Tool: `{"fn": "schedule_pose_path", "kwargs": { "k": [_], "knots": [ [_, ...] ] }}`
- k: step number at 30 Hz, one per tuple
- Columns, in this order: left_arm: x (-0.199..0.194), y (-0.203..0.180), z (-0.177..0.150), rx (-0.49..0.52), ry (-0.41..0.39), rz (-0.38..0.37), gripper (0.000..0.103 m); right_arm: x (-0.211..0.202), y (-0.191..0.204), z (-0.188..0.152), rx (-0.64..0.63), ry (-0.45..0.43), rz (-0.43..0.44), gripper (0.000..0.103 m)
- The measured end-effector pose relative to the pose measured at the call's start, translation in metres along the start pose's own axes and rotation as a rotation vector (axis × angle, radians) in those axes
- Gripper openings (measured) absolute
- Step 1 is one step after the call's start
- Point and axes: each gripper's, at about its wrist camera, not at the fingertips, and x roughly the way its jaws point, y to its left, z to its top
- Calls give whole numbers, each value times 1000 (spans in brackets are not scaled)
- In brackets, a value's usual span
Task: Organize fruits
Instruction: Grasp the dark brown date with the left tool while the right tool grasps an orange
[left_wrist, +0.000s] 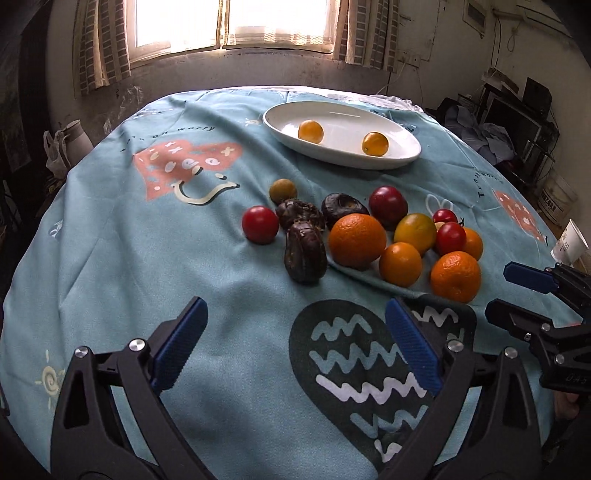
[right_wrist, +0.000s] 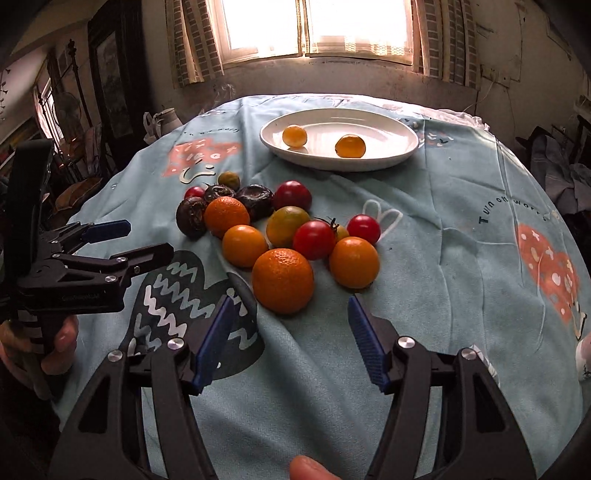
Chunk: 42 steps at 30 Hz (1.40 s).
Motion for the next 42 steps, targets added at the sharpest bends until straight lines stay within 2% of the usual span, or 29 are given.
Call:
{"fn": "schedule_pose_path", "kwargs": {
  "k": [2,7,10,12,16,20,26,28,30,33,35,38,40,42],
  "knots": [
    [-2,3,-1,-12,-10,-6,99,4,4,2,2,5,14,65],
    [-4,4,-1,-15,-23,1,99,24,5,12,24,41,-30,65],
    [-5,5,-1,-17,-26,8,99,38,1,15,58,71,-4,64],
    [-5,7,0,-26,-27,2,99,45,-1,15,73,87,-6,47],
    [0,10,5,-33,-20,-17,97,39,-3,11,79,80,20,44],
    [6,8,15,-4,-16,-27,82,23,-1,9,67,49,26,43],
    [29,6,28,8,46,-21,57,2,-7,10,71,6,16,42],
    [35,6,30,1,65,-33,52,-5,-10,11,73,-13,15,41],
    [38,7,31,-8,79,-56,41,-12,-11,13,70,-36,12,41],
    [44,5,31,-11,102,-76,37,-18,-12,16,59,-60,8,41],
    [51,2,30,-10,127,-78,35,-12,-13,15,63,-29,5,37],
    [53,0,31,-6,123,-66,34,0,-14,8,73,20,17,38],
    [54,1,31,-13,122,-67,34,3,-10,6,45,18,-26,38],
    [54,1,31,-7,120,-62,31,8,-14,7,57,28,-38,44]
  ]
}}
